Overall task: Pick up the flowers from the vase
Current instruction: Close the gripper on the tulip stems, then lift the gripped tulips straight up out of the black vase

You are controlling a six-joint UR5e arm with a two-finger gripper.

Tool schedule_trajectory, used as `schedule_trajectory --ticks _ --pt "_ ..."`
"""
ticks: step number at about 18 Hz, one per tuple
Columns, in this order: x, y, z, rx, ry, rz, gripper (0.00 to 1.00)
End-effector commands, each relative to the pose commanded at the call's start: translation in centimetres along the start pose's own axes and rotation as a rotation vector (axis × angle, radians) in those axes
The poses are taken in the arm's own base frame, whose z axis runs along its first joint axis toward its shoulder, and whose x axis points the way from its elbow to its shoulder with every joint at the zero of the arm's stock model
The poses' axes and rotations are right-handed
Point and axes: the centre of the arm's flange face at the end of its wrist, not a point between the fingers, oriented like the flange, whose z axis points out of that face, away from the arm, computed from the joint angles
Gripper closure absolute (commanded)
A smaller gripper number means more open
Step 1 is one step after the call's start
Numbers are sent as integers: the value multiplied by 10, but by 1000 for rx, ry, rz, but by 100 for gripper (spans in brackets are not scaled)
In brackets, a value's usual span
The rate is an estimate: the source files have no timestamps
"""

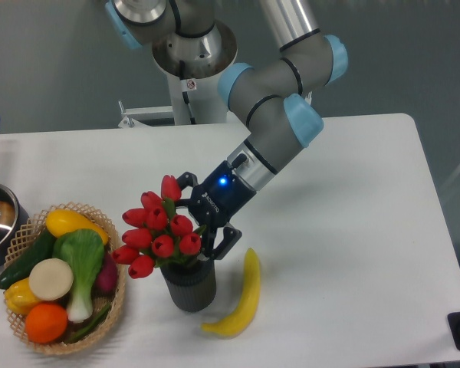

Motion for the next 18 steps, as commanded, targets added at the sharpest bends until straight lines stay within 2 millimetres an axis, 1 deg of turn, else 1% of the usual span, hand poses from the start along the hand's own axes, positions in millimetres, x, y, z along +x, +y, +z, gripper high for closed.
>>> schedule_trajectory --ticks 2,3,5,6,7,8,10,11,13,15,18 --pt "0 0 0 0 0 0 0" --pt "0 0 0 0 0 -2 6" --pt "0 -2 -2 2 -4 2 23" --pt "0 -2 -2 2 -5 4 25" --pt "-1 -2 -3 2 -7 3 28" --pt "-1 -3 -3 2 -8 2 32" --pt "0 -2 -3 4 -7 0 45" --pt "-1 -3 -3 4 -8 2 48" --pt "-1 -3 -3 4 -8 2 49" --pt "-1 -3 -5 4 -10 2 52" --pt "-2 -3 -7 6 -15 0 52"
